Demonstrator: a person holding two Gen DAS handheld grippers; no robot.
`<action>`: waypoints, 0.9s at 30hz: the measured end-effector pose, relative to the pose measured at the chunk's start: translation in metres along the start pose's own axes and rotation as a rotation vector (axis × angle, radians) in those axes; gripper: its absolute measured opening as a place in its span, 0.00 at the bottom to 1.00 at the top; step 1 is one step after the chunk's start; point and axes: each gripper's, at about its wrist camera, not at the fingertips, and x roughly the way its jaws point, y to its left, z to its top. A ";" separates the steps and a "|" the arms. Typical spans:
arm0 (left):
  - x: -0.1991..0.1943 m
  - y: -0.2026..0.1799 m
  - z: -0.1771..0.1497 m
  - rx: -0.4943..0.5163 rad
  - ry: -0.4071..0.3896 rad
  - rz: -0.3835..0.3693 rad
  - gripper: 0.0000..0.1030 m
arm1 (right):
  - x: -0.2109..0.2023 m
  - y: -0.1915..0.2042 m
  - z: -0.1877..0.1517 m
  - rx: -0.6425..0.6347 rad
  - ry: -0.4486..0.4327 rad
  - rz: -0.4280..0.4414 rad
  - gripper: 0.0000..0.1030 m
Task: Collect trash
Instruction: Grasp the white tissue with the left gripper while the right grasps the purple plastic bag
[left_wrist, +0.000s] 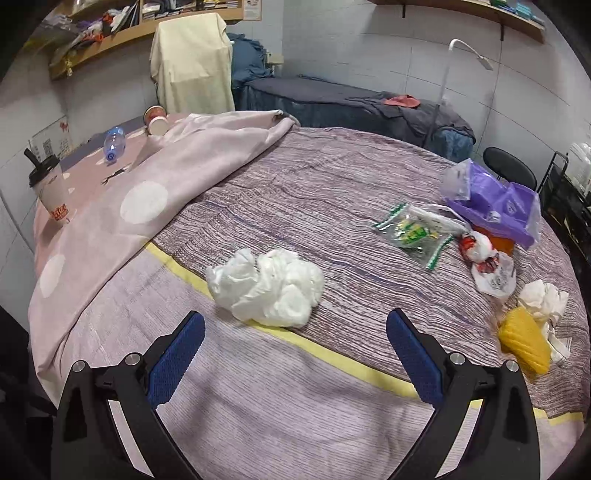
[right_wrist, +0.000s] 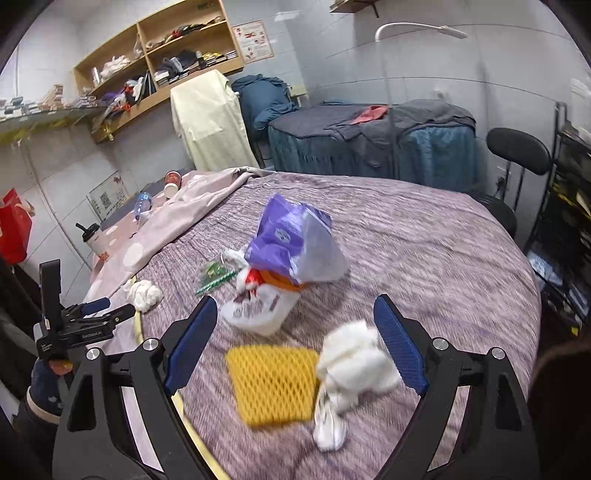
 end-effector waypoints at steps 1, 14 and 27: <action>0.007 0.005 0.003 -0.006 0.016 -0.006 0.94 | 0.010 0.000 0.007 -0.005 0.002 -0.018 0.83; 0.046 0.012 0.013 -0.048 0.084 -0.079 0.55 | 0.099 -0.021 0.033 0.072 0.126 -0.030 0.30; -0.003 0.001 0.002 -0.076 -0.037 -0.085 0.38 | 0.032 -0.014 0.019 0.099 0.025 0.003 0.19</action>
